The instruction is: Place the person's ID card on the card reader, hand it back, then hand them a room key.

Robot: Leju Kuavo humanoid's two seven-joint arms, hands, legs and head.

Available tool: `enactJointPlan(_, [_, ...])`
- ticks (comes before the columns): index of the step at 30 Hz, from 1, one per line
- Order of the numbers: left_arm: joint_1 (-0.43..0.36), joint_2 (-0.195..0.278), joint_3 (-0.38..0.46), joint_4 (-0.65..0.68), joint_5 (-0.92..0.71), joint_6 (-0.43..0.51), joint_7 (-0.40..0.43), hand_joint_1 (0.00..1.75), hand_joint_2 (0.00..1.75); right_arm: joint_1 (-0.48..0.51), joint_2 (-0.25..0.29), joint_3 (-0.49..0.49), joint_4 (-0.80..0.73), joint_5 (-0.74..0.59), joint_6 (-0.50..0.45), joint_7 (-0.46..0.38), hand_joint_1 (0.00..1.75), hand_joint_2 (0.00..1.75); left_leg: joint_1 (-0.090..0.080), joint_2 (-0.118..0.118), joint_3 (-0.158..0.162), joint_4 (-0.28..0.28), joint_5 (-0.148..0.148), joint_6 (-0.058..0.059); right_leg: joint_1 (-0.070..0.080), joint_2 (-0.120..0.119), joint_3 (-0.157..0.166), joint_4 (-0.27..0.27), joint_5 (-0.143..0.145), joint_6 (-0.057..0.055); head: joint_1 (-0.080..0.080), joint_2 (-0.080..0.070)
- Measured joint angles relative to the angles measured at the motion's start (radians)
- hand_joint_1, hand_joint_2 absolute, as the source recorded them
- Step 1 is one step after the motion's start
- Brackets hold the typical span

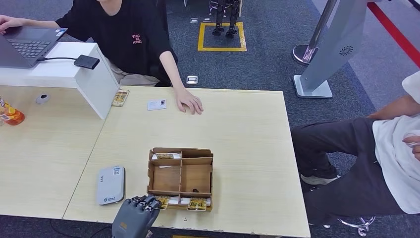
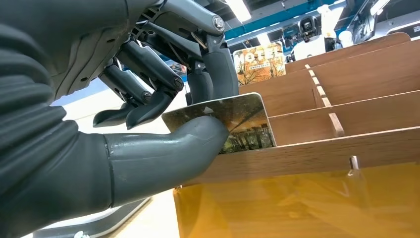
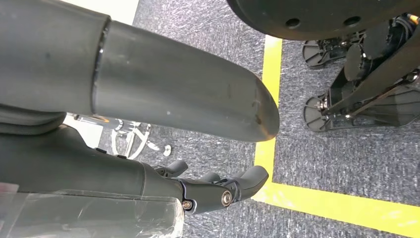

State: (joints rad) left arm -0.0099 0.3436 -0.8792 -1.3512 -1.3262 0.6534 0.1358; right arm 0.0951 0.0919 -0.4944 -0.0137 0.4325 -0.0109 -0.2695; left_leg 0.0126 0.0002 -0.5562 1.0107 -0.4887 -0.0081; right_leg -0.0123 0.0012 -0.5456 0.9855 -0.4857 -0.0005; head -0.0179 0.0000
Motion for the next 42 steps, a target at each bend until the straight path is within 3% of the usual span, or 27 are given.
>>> enactJointPlan(16, [-0.008,0.019,-0.002,-0.132,0.032,0.012,0.001,1.75,1.75,-0.007,-0.008,-0.001,0.010,-0.009,0.013,0.013,0.00,0.00,0.000,0.000,0.000,0.000,0.000,0.000,0.000,0.000,0.000,0.000,0.000,0.000,0.000,0.000])
enactJointPlan(25, [-0.063,0.040,0.089,-0.200,0.191,0.012,-0.166,1.75,1.75,-0.016,-0.008,-0.002,0.010,-0.012,-0.028,0.053,0.00,0.00,0.000,0.000,0.001,0.000,0.001,0.000,0.000,0.000,0.000,0.001,0.000,0.000,0.000,0.000])
enactJointPlan(34, [-0.127,-0.033,0.186,-0.237,0.257,0.012,-0.233,1.75,1.75,-0.044,-0.008,-0.001,0.011,-0.011,-0.043,0.075,0.00,0.00,0.000,0.000,0.000,0.001,0.001,0.000,0.000,0.000,0.000,0.000,0.001,0.000,0.000,0.000])
enactJointPlan(42, [-0.253,-0.244,0.326,-0.209,0.267,0.012,-0.322,1.75,1.75,-0.078,-0.008,0.021,0.012,0.028,-0.042,0.097,0.00,0.00,0.000,-0.002,-0.001,0.002,0.002,0.001,0.000,-0.002,0.000,0.000,0.002,0.001,0.000,0.000])
